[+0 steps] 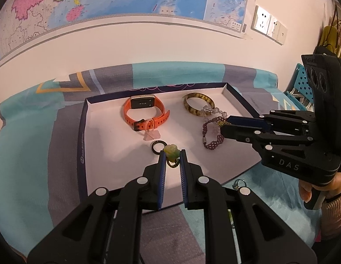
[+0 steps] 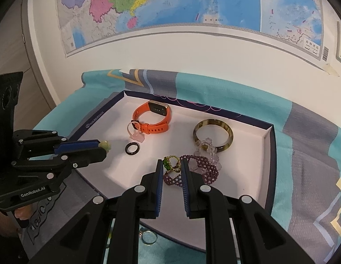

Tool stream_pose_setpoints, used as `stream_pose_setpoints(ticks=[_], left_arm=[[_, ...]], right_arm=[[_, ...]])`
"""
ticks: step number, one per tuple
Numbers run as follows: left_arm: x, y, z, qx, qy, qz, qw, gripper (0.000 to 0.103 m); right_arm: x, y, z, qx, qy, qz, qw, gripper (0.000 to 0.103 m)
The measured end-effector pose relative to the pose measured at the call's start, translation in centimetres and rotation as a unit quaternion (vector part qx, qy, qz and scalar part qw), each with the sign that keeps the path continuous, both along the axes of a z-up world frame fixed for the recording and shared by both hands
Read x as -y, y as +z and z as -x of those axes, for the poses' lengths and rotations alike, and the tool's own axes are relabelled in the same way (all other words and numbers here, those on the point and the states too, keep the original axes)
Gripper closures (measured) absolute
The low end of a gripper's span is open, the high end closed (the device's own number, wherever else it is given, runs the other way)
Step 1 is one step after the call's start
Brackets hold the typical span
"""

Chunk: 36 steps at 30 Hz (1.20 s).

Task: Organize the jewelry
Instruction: 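Carry the yellow-green ring with the left tool into the box while the right tool carries the gold ring, then open both tools to release the rings in the box and withdraw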

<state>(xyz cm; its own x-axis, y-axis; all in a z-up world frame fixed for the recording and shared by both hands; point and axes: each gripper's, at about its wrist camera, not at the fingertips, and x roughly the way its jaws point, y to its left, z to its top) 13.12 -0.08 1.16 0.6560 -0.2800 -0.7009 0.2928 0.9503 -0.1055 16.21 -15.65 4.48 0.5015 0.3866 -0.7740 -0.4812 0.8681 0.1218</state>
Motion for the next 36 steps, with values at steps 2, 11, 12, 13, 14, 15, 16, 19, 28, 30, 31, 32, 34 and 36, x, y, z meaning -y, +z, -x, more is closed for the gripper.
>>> stream_pose_setpoints(ticks=[2,11,12,13,14,15,16,19,28,30,31,32,34,36], left_arm=[[0.1,-0.1,-0.4,-0.002,0.001,-0.001,1.0,0.09],[0.3,-0.7,-1.4,-0.012,0.004,-0.007,0.9999,0.09],[0.3,-0.8,-1.5,-0.013,0.005,-0.008,0.9999,0.09],[0.3,-0.9,-1.6,-0.014,0.006,-0.01,0.9998,0.09],[0.3,-1.0,-1.7,-0.016,0.007,-0.011,0.9998,0.09],[0.3,-1.0,-1.8,-0.017,0.007,-0.011,0.9998,0.09],[0.3,-1.2,-1.9,-0.019,0.008,-0.011,0.9997,0.09],[0.4,-1.5,-2.2,-0.025,0.009,-0.011,0.9996,0.09],[0.6,-2.1,-2.9,-0.036,0.01,-0.016,0.9992,0.09],[0.7,-2.3,-3.0,-0.038,0.011,-0.018,0.9991,0.09],[0.7,-2.4,-3.1,-0.039,0.011,-0.018,0.999,0.09],[0.7,-2.5,-3.1,-0.041,0.011,-0.018,0.9989,0.09],[0.7,-2.6,-3.3,-0.043,0.011,-0.018,0.9988,0.09],[0.7,-2.8,-3.3,-0.044,0.011,-0.018,0.9988,0.089]], right_arm=[[-0.1,-0.1,-0.2,0.0,-0.001,0.002,1.0,0.089],[-0.6,-0.6,-1.2,-0.006,-0.002,0.013,1.0,0.088],[-0.7,-0.8,-1.3,-0.008,-0.002,0.014,1.0,0.088],[-0.7,-0.9,-1.4,-0.01,-0.002,0.016,1.0,0.088],[-0.7,-1.0,-1.4,-0.011,-0.002,0.018,1.0,0.088],[-0.8,-1.1,-1.5,-0.011,-0.002,0.02,1.0,0.088],[-0.9,-1.2,-1.5,-0.012,-0.003,0.021,1.0,0.088],[-0.9,-1.5,-1.7,-0.014,-0.004,0.025,1.0,0.088],[-1.3,-1.9,-2.0,-0.014,-0.005,0.035,0.999,0.087],[-1.4,-1.9,-2.0,-0.011,-0.005,0.036,0.999,0.086],[-1.4,-1.9,-2.0,-0.011,-0.005,0.036,0.999,0.086],[-1.4,-1.9,-2.0,-0.01,-0.006,0.037,0.999,0.085],[-1.4,-1.8,-2.0,-0.009,-0.007,0.036,0.999,0.085],[-1.2,-1.8,-1.9,-0.008,-0.009,0.035,0.999,0.082]])
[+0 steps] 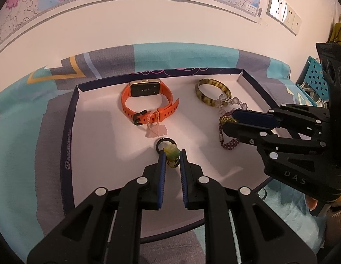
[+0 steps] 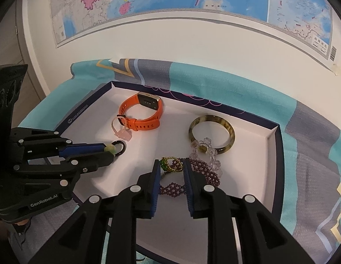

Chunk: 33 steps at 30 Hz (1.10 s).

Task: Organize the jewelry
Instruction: 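Open both tools to release the rings in the box and withdraw, then close the left tool on the green black-band ring while the right tool grasps the silver ring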

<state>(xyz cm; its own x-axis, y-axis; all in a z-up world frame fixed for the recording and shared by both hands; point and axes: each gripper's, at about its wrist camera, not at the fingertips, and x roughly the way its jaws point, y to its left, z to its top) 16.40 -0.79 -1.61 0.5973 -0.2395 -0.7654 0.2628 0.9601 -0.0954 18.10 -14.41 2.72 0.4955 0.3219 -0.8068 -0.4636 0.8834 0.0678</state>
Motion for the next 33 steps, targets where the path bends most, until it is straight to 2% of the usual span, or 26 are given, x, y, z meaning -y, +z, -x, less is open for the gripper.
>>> stream_pose_setpoints(ticks=[5,11,14,20,26,33], left_arm=[[-0.1,0.4,0.5,0.01,-0.001,0.006,0.9999,0.089],[-0.7,2.1,2.5,0.045,0.003,0.008,0.9989,0.076],[-1.0,3.3,4.8,0.076,-0.016,0.011,0.9969,0.07],[-1.3,3.7,8.6,0.094,-0.065,0.021,0.9932,0.069],[-0.2,2.7,11.7,0.086,-0.111,0.02,0.9899,0.065],[2.6,0.4,12.3,0.051,-0.145,0.0,0.9881,0.063]], right_arm=[[0.4,0.4,0.3,0.003,-0.004,-0.007,1.0,0.082],[1.5,2.4,1.4,0.017,-0.007,-0.03,0.999,0.081],[2.3,3.6,2.8,0.025,-0.002,-0.043,0.999,0.08],[3.5,4.6,6.1,0.028,0.017,-0.059,0.998,0.079],[4.2,2.7,8.8,-0.003,0.019,-0.063,0.998,0.075],[5.1,0.4,9.7,-0.039,-0.003,-0.074,0.997,0.075]])
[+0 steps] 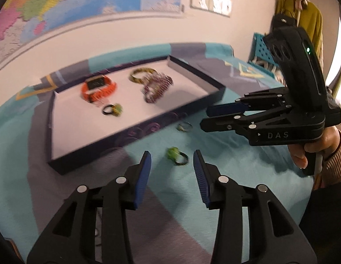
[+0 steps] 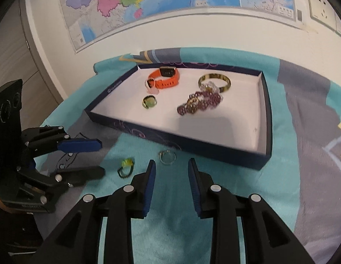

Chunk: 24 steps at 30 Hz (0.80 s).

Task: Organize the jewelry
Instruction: 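Close the left tool on the green black-band ring while the right tool grasps the silver ring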

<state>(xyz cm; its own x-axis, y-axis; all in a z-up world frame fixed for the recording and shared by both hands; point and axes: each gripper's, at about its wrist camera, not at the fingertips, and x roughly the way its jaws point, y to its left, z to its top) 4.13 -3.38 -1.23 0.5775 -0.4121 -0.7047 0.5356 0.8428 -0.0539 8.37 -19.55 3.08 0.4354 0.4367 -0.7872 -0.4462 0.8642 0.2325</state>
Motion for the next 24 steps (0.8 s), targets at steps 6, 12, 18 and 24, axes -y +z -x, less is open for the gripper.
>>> stream_pose_setpoints(ticks=[6,12,18,24], left_arm=[[1.6,-1.1,-1.2,-0.025,-0.003,-0.007,0.9996,0.065],[1.6,-1.9,-2.1,-0.052,0.01,-0.003,0.9986,0.08],[1.3,-1.8,-2.0,-0.051,0.016,0.001,0.9986,0.085],[0.6,-1.5,-1.6,-0.049,0.021,0.011,0.9985,0.087]], right_arm=[[0.0,-0.6,0.1,-0.006,-0.004,0.002,1.0,0.075],[-0.5,-0.8,-0.4,-0.008,0.0,0.004,1.0,0.075],[-2.1,-1.1,-1.0,-0.01,0.016,0.016,1.0,0.075],[-3.2,-1.2,-1.3,-0.003,0.015,0.04,0.999,0.075]])
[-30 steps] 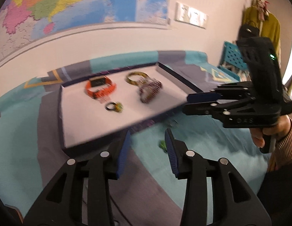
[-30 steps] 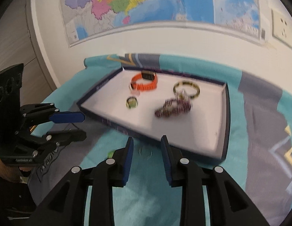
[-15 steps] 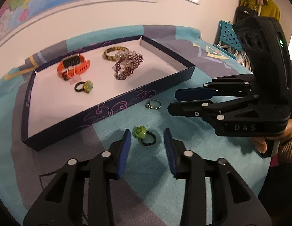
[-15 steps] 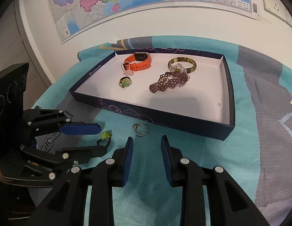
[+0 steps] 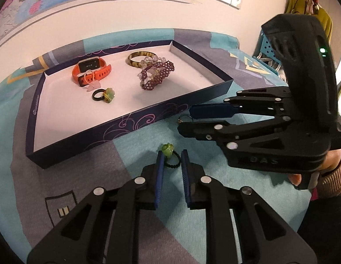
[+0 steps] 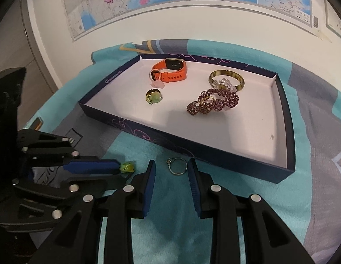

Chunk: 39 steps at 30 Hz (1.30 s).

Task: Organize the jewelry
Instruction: 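Close the left tool on the green black-band ring while the right tool grasps the silver ring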

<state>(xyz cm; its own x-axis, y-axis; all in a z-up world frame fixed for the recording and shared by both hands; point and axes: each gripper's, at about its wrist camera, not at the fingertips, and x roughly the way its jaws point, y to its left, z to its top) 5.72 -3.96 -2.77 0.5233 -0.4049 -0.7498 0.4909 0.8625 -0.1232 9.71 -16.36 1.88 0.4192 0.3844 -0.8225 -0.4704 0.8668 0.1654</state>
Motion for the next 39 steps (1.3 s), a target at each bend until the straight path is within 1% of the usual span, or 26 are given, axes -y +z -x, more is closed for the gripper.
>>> stream_pose_setpoints(ticks=[5,7,8,11,16,18,20,23,24,25,27,39], left_arm=[[-0.8,0.1,0.4,0.001,0.003,0.004,1.0,0.087],[-1.2,0.1,0.6,0.0,0.005,0.005,1.0,0.087],[-1.4,0.1,0.7,0.0,0.007,0.006,1.0,0.086],[-2.1,0.4,0.9,0.004,0.01,0.015,0.9998,0.086],[-2.2,0.4,1.1,0.01,0.008,0.015,0.9998,0.075],[-2.0,0.4,1.2,0.011,0.005,0.012,0.9999,0.073],[-1.7,0.4,1.2,0.012,0.0,0.01,0.9999,0.073],[-1.3,0.2,0.9,0.009,-0.001,0.005,0.9999,0.074],[-1.2,0.1,0.8,0.007,-0.001,0.004,1.0,0.076],[-1.1,-0.1,0.7,0.002,0.0,0.002,1.0,0.081],[-1.0,-0.3,0.4,-0.005,0.004,-0.002,1.0,0.085],[-1.2,-0.2,0.7,-0.002,0.016,0.006,0.9998,0.087]], right_arm=[[-0.5,-0.1,-0.1,0.003,0.001,0.012,1.0,0.075],[-0.6,0.0,0.0,0.007,0.001,0.02,1.0,0.078],[-0.6,0.0,0.0,0.008,0.002,0.023,1.0,0.086],[-0.4,0.0,0.0,0.007,0.003,0.02,1.0,0.087],[-0.4,0.2,0.6,0.006,0.007,0.019,1.0,0.088],[-0.2,0.2,1.0,0.005,0.007,0.016,1.0,0.088],[0.1,0.3,1.2,0.003,0.006,0.01,1.0,0.088],[0.4,0.5,1.6,0.002,0.005,0.003,1.0,0.088],[0.5,0.5,1.7,0.002,0.004,0.002,1.0,0.088],[0.6,0.5,1.8,0.002,0.003,0.0,1.0,0.088],[0.7,0.5,2.0,0.001,0.004,-0.003,1.0,0.088],[1.1,0.9,2.5,0.007,0.004,-0.014,1.0,0.088]])
